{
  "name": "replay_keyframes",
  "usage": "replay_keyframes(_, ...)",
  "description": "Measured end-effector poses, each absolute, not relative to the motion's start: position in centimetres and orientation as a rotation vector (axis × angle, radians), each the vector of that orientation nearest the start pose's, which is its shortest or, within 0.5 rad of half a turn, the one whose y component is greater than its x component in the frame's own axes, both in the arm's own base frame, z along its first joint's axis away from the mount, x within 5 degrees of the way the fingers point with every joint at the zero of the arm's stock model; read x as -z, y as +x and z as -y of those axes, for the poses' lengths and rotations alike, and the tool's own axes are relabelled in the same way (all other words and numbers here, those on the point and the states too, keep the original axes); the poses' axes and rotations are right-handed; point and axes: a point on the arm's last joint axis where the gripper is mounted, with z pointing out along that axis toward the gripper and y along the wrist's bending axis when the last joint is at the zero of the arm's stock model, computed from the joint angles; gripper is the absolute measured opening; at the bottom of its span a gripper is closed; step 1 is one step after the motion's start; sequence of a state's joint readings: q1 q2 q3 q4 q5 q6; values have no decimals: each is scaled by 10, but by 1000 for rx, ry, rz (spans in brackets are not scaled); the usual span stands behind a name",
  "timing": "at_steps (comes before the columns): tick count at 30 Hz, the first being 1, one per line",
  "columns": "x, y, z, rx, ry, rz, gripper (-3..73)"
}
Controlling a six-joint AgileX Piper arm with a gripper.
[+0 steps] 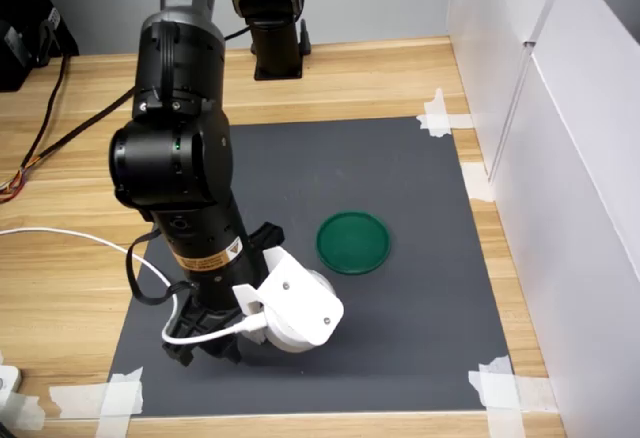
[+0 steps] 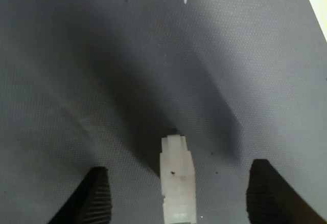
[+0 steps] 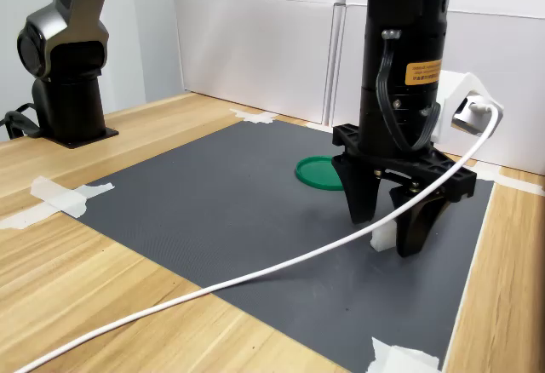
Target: Grasp a white terminal and put it in the green lid.
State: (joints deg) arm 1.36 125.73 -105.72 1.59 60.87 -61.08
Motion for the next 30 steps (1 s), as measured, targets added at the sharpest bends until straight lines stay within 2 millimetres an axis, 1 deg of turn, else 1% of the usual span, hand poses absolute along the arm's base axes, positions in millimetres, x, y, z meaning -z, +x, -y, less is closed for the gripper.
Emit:
replay_keyframes(7,-192,467,-13,139,-1491,-2511,595)
replay_keyframes(10,-189,468,-13,134,-1483,-2521,549)
replay_keyframes(12,-189,468,-13,132,-1479,-2525,493)
replay_keyframes(14,-188,468,-13,129,-1468,-2531,416)
replay_keyframes(16,-188,468,-14,122,-1450,-2539,324)
replay_keyframes(19,-188,467,-14,106,-1430,-2551,166)
replay_keyframes(21,-189,467,-15,96,-1423,-2552,94)
replay_keyframes(23,-193,466,-16,86,-1418,-2549,93)
replay_keyframes(25,-202,464,-17,75,-1401,-2535,95)
replay_keyframes(30,-245,454,-23,80,-1349,-2453,95)
